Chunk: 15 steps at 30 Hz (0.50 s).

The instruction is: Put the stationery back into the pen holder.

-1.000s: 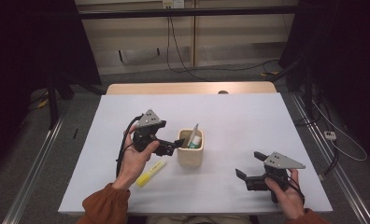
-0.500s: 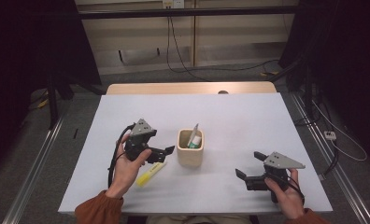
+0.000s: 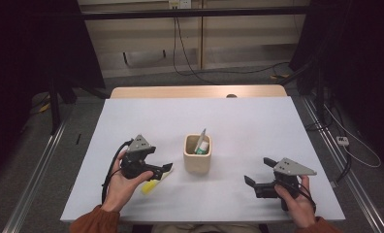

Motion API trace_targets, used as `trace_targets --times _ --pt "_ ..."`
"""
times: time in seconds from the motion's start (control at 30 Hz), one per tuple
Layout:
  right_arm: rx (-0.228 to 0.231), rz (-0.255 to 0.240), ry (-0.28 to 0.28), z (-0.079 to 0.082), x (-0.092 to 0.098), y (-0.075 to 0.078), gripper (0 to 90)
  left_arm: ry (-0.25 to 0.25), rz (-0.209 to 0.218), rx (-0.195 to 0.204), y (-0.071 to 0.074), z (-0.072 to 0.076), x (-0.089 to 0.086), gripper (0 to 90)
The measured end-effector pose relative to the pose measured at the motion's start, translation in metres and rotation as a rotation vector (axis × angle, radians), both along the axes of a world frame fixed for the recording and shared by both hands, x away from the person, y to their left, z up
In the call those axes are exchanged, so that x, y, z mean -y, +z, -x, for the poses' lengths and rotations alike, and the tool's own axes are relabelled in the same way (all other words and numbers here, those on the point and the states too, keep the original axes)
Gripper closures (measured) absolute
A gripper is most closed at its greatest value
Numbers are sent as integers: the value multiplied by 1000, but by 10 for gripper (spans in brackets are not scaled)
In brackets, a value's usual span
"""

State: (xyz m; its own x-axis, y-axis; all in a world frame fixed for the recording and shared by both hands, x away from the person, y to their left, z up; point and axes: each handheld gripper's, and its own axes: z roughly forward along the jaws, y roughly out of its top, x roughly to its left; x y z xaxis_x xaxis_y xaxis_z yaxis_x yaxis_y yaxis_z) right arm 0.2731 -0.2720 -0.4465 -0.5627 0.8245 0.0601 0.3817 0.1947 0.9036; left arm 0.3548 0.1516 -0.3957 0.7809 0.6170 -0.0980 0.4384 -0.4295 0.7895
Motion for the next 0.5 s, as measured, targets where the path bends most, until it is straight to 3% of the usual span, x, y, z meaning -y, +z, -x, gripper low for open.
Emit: trace_targets --times 0.13,0.5 --pt "-2 0 2 0 0 0 36 1 9 -32 -5 5 -8 134" --pt "-5 2 2 0 -1 0 36 31 -50 -86 -24 15 -21 133"
